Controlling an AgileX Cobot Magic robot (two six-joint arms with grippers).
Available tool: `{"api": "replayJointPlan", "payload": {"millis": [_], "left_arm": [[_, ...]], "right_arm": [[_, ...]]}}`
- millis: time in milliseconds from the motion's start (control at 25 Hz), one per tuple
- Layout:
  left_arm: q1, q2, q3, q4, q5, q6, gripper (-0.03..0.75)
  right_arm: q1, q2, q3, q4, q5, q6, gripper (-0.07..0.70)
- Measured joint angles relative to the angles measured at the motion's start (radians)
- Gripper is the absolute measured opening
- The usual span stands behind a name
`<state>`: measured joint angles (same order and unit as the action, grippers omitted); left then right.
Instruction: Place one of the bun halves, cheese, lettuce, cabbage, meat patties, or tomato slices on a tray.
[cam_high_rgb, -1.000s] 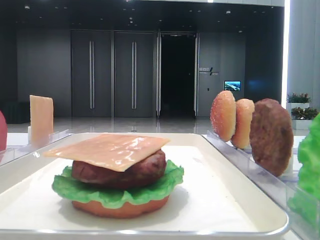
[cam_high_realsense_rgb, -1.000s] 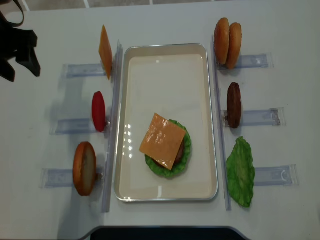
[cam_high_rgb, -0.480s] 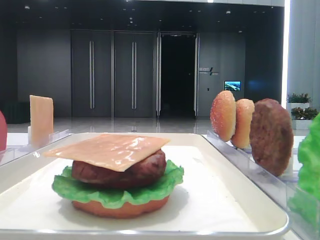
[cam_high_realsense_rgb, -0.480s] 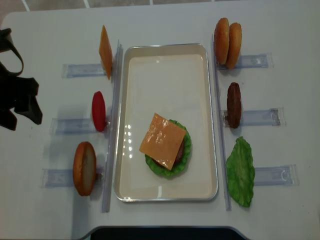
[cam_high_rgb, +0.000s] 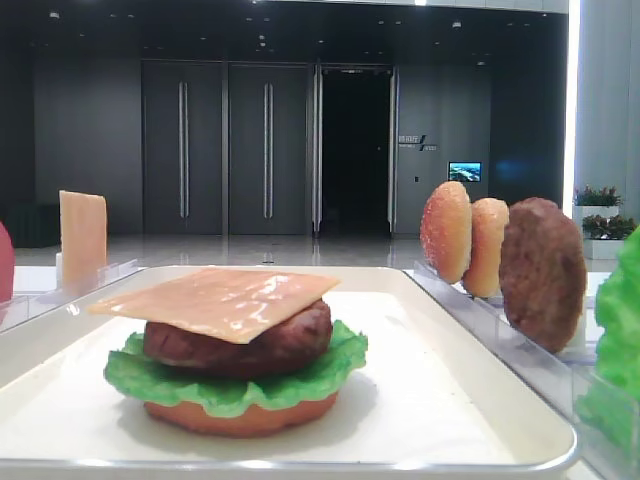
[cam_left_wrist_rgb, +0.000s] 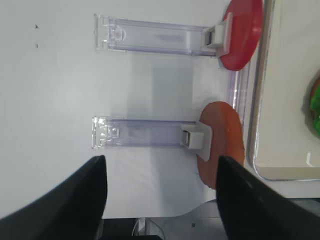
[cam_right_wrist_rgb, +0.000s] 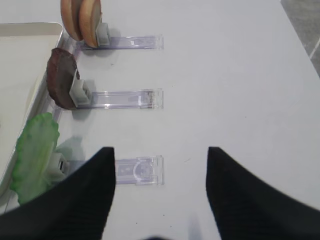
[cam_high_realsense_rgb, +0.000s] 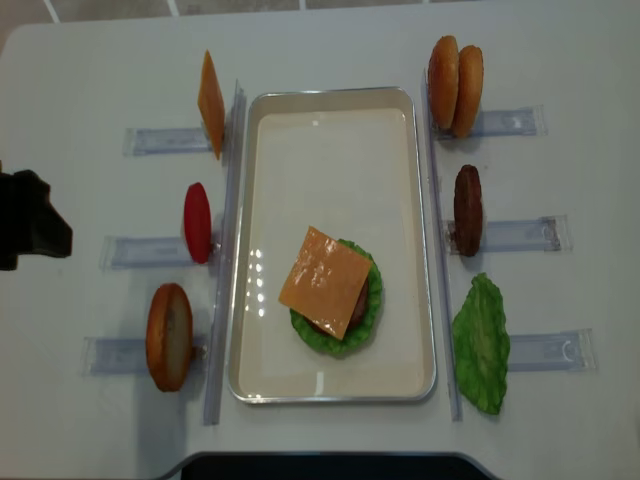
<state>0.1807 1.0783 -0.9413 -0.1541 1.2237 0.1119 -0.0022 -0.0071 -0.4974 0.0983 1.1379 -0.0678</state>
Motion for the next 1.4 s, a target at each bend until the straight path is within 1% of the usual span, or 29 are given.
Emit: {"api": "replayJointPlan", "payload": {"millis": [240, 600, 760, 880, 1160, 1280, 1400], "left_arm": [[0.000, -0.186, 0.056, -0.010, 0.016, 0.052, 0.518], [0.000, -0.455, 0.133, -0.029, 0.014, 0.140, 0.517], [0.000, -0.546, 0.190, -0.037, -0.014, 0.189, 0.517], [0.000, -0.622, 0.253, -0.037, -0.021, 0.207, 0.517], [0.000, -0.812, 0.406, -0.035, -0.096, 0.213, 0.517], [0.000, -0.881, 0.445, -0.032, -0.110, 0.213, 0.517], [0.000, -0.939, 0.451, -0.032, -0.110, 0.213, 0.517]], "right_arm": [[0.000, 0.000, 0.000, 0.000, 0.000, 0.000, 0.415], [0.000, 0.000, 0.000, 0.000, 0.000, 0.000, 0.415], [0.000, 0.000, 0.000, 0.000, 0.000, 0.000, 0.415], [0.000, 0.000, 0.000, 0.000, 0.000, 0.000, 0.415], [0.000, 0.000, 0.000, 0.000, 0.000, 0.000, 0.415], [0.000, 0.000, 0.000, 0.000, 0.000, 0.000, 0.415], [0.000, 0.000, 0.000, 0.000, 0.000, 0.000, 0.414]]}}
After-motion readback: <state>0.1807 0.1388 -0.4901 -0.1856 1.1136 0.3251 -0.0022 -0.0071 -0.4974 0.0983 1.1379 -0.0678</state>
